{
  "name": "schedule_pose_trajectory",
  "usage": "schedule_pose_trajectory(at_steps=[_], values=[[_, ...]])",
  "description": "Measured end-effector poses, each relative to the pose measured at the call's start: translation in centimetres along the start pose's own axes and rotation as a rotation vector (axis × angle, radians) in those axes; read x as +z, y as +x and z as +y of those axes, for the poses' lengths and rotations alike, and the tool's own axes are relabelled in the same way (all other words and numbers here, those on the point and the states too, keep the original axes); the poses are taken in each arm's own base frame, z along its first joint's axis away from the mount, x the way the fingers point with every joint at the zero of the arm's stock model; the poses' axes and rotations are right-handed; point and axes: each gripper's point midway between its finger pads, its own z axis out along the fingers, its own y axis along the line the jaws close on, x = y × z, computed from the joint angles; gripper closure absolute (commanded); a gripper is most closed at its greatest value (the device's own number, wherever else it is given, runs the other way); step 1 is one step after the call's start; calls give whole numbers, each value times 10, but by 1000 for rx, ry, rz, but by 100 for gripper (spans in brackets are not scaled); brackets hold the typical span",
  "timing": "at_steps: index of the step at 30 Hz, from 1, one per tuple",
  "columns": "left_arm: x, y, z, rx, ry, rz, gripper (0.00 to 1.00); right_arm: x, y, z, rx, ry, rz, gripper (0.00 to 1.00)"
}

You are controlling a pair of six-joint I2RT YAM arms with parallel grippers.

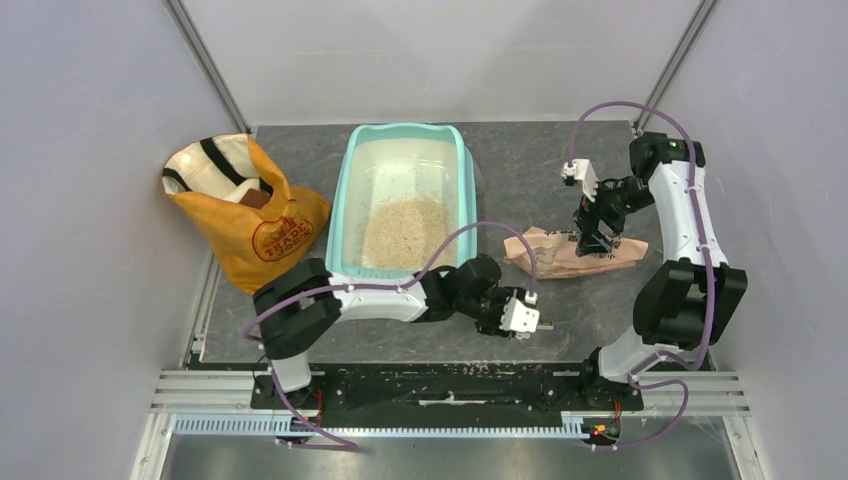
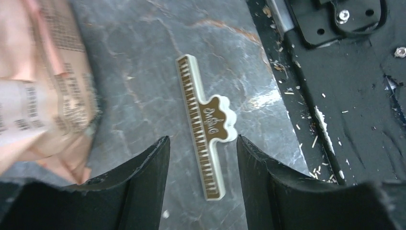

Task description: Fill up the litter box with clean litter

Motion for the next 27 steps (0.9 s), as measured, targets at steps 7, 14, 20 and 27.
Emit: schedule_pose_trajectory(at_steps=[7,14,20,27], values=[[35,24,-29,82,-2,74,51,-27,-31,2,4,129,-96,5],[54,33,-22,149,-114,109,60,-42,-41,11,17,188,-128,7],[54,37,-16,174,-169,134,85,-49,-42,15,17,216,-138,7],[51,29,2,195,-264,124,98,-53,-43,17,13,233,-144,10]])
